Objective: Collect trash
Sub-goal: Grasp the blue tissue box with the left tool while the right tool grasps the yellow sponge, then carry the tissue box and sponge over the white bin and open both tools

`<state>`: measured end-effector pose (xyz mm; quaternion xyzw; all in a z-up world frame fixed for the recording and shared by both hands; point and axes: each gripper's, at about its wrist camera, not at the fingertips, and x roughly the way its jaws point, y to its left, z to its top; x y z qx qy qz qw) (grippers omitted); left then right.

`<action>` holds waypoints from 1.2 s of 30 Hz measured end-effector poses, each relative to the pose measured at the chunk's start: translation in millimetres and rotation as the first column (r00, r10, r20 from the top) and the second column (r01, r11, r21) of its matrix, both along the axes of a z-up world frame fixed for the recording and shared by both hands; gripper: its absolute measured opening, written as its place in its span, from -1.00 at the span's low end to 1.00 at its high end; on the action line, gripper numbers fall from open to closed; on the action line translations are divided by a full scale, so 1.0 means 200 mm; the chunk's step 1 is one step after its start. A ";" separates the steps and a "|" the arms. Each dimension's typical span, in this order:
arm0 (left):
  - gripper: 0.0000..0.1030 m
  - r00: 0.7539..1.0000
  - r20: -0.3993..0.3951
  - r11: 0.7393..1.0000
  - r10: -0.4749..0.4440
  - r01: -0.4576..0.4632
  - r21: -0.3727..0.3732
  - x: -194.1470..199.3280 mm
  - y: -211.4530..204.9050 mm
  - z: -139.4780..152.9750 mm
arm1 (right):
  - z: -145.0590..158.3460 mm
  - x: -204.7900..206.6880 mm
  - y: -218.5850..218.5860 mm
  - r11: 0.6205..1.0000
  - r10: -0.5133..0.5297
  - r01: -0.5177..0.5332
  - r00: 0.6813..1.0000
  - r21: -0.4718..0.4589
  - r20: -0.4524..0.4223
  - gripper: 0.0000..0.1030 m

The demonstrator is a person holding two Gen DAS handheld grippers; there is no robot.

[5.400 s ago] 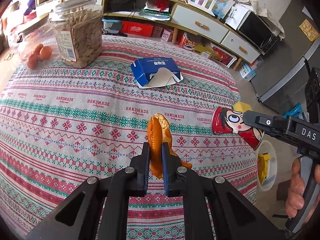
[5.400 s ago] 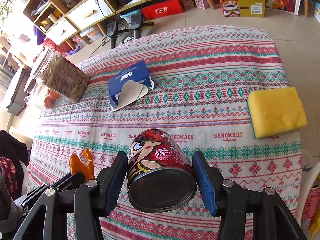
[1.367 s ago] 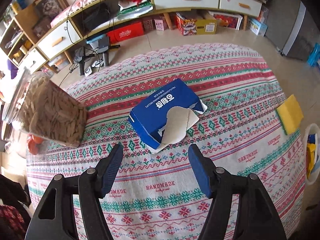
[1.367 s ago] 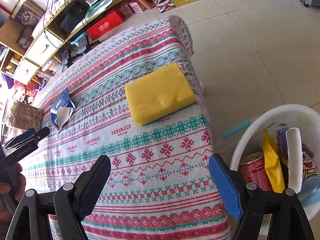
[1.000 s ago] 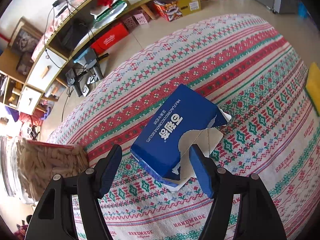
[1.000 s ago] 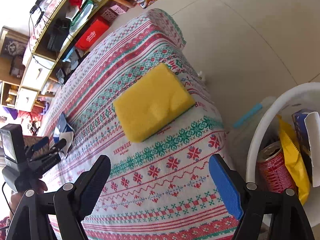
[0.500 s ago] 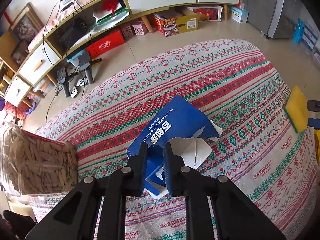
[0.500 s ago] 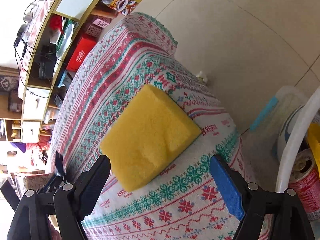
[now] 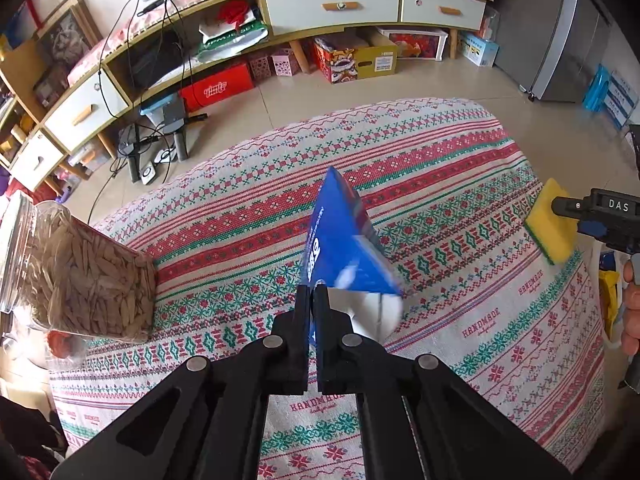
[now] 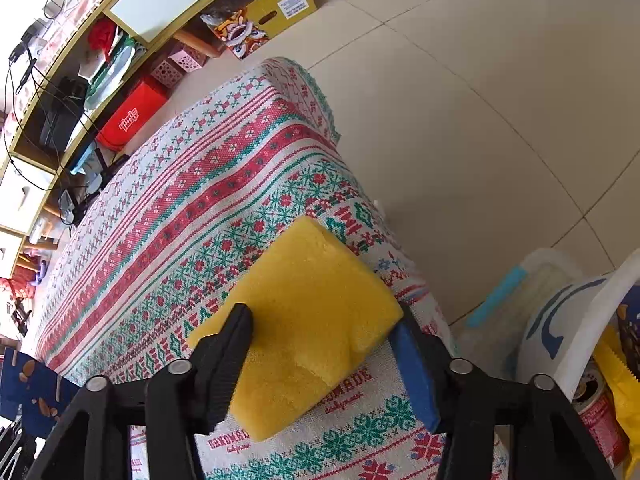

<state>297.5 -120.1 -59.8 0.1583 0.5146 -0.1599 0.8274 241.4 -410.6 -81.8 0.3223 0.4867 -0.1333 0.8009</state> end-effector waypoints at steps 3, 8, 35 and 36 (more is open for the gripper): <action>-1.00 1.000 0.008 1.000 0.000 0.000 -0.019 -0.03 -0.01 0.03 | 0.03 -0.03 -0.02 1.000 -0.003 0.003 1.000 0.012 0.012 -0.43; -1.00 1.000 0.008 0.998 -0.005 0.006 -0.055 -0.10 -0.02 0.07 | 0.07 -0.05 -0.02 0.999 0.031 -0.031 0.999 0.026 0.031 -0.66; -1.00 0.974 -0.026 0.928 -0.226 0.207 -0.309 -0.86 -0.62 0.24 | 0.55 -0.72 -0.17 0.962 0.214 -0.169 0.954 -0.214 0.210 -0.70; -1.00 0.971 -0.035 0.920 -0.237 0.213 -0.329 -0.88 -0.67 0.23 | 0.55 -0.75 -0.21 0.964 0.201 -0.154 0.957 -0.218 0.210 -0.70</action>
